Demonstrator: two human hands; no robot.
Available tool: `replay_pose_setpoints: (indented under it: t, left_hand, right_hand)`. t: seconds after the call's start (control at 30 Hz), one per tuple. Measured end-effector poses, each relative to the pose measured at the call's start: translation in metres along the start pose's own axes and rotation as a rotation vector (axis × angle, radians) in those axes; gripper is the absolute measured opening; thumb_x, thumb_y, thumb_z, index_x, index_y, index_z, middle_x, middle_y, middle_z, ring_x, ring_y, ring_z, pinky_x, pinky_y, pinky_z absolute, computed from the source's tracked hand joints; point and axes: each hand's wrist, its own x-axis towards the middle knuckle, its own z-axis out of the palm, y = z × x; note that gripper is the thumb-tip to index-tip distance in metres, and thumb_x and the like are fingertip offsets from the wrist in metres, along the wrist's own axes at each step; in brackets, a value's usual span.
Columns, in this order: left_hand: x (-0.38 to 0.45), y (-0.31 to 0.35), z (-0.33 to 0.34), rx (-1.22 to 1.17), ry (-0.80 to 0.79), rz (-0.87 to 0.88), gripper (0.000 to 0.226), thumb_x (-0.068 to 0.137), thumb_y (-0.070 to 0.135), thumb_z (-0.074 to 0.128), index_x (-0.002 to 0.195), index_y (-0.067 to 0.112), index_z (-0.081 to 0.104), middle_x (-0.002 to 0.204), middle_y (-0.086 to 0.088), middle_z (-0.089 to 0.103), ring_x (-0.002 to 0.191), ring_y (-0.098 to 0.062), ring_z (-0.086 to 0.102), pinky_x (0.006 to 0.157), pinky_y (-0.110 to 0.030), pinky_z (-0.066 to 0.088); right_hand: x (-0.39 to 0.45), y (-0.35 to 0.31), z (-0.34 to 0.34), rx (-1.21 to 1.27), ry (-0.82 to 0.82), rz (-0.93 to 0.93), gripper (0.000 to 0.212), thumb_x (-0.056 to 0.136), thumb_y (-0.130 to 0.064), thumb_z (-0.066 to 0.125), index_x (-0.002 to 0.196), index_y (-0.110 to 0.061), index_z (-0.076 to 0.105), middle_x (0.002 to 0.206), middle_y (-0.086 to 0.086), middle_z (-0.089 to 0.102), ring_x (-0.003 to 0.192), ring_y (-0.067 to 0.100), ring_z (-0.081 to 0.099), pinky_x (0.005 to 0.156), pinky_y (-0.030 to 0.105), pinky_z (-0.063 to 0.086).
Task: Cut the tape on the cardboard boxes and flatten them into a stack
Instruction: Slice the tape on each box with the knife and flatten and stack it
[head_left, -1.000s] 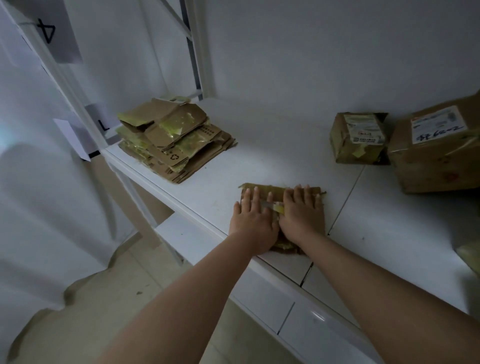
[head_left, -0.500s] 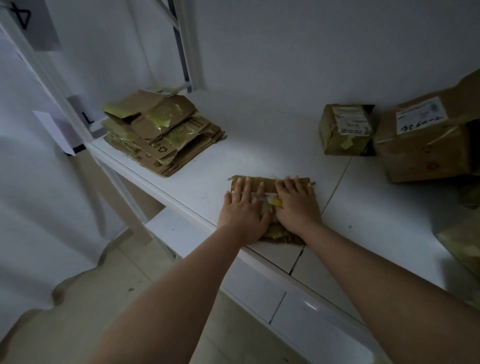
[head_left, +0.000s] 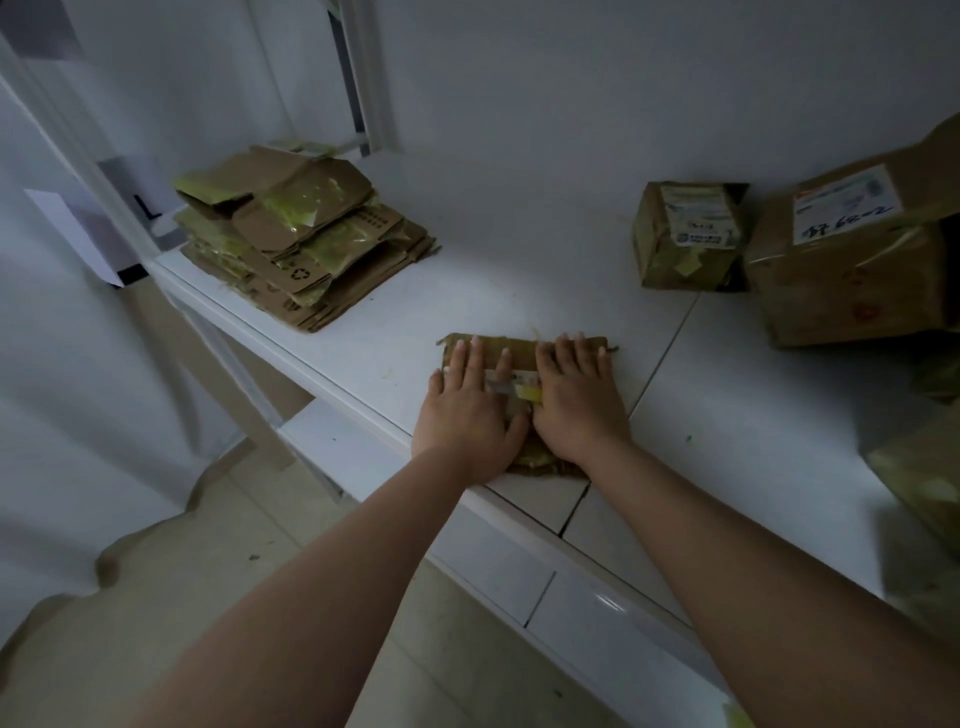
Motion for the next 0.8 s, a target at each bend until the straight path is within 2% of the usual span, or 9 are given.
replay_pose_setpoints:
  t: [0.13, 0.2, 0.27, 0.33, 0.4, 0.5, 0.6, 0.7, 0.8]
  left_hand:
    - [0.0, 0.001, 0.0, 0.01, -0.011, 0.005, 0.069, 0.096, 0.059, 0.014, 0.154, 0.026, -0.003, 0.161, -0.012, -0.01, 0.147, -0.027, -0.015, 0.12, -0.046, 0.004]
    - [0.002, 0.001, -0.005, -0.005, -0.066, 0.009, 0.068, 0.097, 0.056, 0.016, 0.154, 0.024, -0.004, 0.16, -0.013, -0.014, 0.147, -0.027, -0.018, 0.12, -0.047, 0.001]
    - [0.007, 0.0, -0.013, -0.051, -0.154, 0.007, 0.071, 0.097, 0.054, 0.023, 0.154, 0.023, -0.006, 0.159, -0.013, -0.017, 0.146, -0.028, -0.019, 0.118, -0.049, 0.0]
    - [0.008, -0.001, -0.023, -0.067, -0.236, 0.003, 0.073, 0.097, 0.055, 0.026, 0.153, 0.023, -0.008, 0.159, -0.013, -0.019, 0.146, -0.029, -0.02, 0.118, -0.052, -0.001]
    - [0.008, 0.0, -0.032, 0.012, -0.246, -0.002, 0.077, 0.096, 0.059, 0.027, 0.153, 0.023, -0.01, 0.158, -0.015, -0.02, 0.145, -0.031, -0.021, 0.117, -0.054, -0.001]
    - [0.0, 0.005, -0.043, 0.06, -0.07, -0.025, 0.085, 0.092, 0.065, 0.035, 0.153, 0.023, -0.009, 0.16, -0.014, -0.015, 0.146, -0.032, -0.016, 0.117, -0.056, 0.004]
    - [-0.008, 0.011, -0.054, -0.067, 0.083, -0.057, 0.082, 0.093, 0.065, 0.035, 0.154, 0.02, 0.004, 0.162, -0.009, 0.002, 0.148, -0.03, 0.0, 0.117, -0.055, 0.012]
    - [-0.017, 0.014, -0.064, -0.113, 0.065, -0.116, 0.084, 0.091, 0.068, 0.035, 0.153, 0.017, 0.012, 0.161, -0.009, 0.009, 0.147, -0.03, 0.01, 0.116, -0.054, 0.017]
    - [-0.023, 0.014, -0.071, -0.155, 0.052, -0.172, 0.087, 0.088, 0.071, 0.037, 0.151, 0.016, 0.018, 0.158, -0.011, 0.019, 0.143, -0.032, 0.023, 0.112, -0.053, 0.029]
  right_hand:
    - [0.004, 0.002, 0.004, 0.028, 0.014, 0.005, 0.068, 0.095, -0.035, 0.039, 0.151, -0.012, 0.01, 0.159, 0.013, 0.005, 0.147, 0.029, -0.004, 0.119, 0.045, -0.005]
    - [0.004, 0.006, 0.0, 0.134, 0.028, -0.006, 0.057, 0.099, -0.033, 0.036, 0.15, -0.014, 0.021, 0.158, 0.011, 0.013, 0.147, 0.027, 0.002, 0.119, 0.043, -0.001]
    - [0.003, 0.016, -0.006, 0.51, 0.082, 0.041, 0.04, 0.102, -0.031, 0.032, 0.136, -0.016, 0.046, 0.147, 0.011, 0.039, 0.14, 0.029, 0.028, 0.117, 0.041, 0.019]
    - [-0.005, 0.023, -0.019, 1.058, 0.146, 0.162, 0.03, 0.101, -0.033, 0.038, 0.109, -0.022, 0.065, 0.12, 0.01, 0.062, 0.114, 0.027, 0.057, 0.102, 0.043, 0.044]
    - [-0.01, 0.028, -0.036, 1.36, 0.282, 0.283, 0.027, 0.1, -0.031, 0.042, 0.093, -0.022, 0.067, 0.108, 0.011, 0.067, 0.103, 0.025, 0.063, 0.097, 0.042, 0.049]
    - [-0.016, 0.035, -0.05, 1.248, 0.429, 0.332, 0.032, 0.102, -0.026, 0.039, 0.101, -0.009, 0.066, 0.102, 0.009, 0.067, 0.098, 0.021, 0.062, 0.092, 0.031, 0.047]
    - [-0.03, 0.049, -0.045, 1.007, 0.42, 0.361, 0.027, 0.1, -0.025, 0.043, 0.093, -0.01, 0.064, 0.087, 0.008, 0.062, 0.084, 0.021, 0.056, 0.071, 0.025, 0.039]
    - [-0.043, 0.058, -0.034, 0.832, 0.394, 0.416, 0.024, 0.098, -0.022, 0.046, 0.078, -0.012, 0.055, 0.067, 0.004, 0.05, 0.072, 0.023, 0.051, 0.053, 0.025, 0.031]
    - [-0.047, 0.056, -0.031, 0.78, 0.426, 0.441, 0.026, 0.096, -0.024, 0.047, 0.075, -0.011, 0.057, 0.069, 0.009, 0.053, 0.071, 0.027, 0.055, 0.056, 0.027, 0.035]
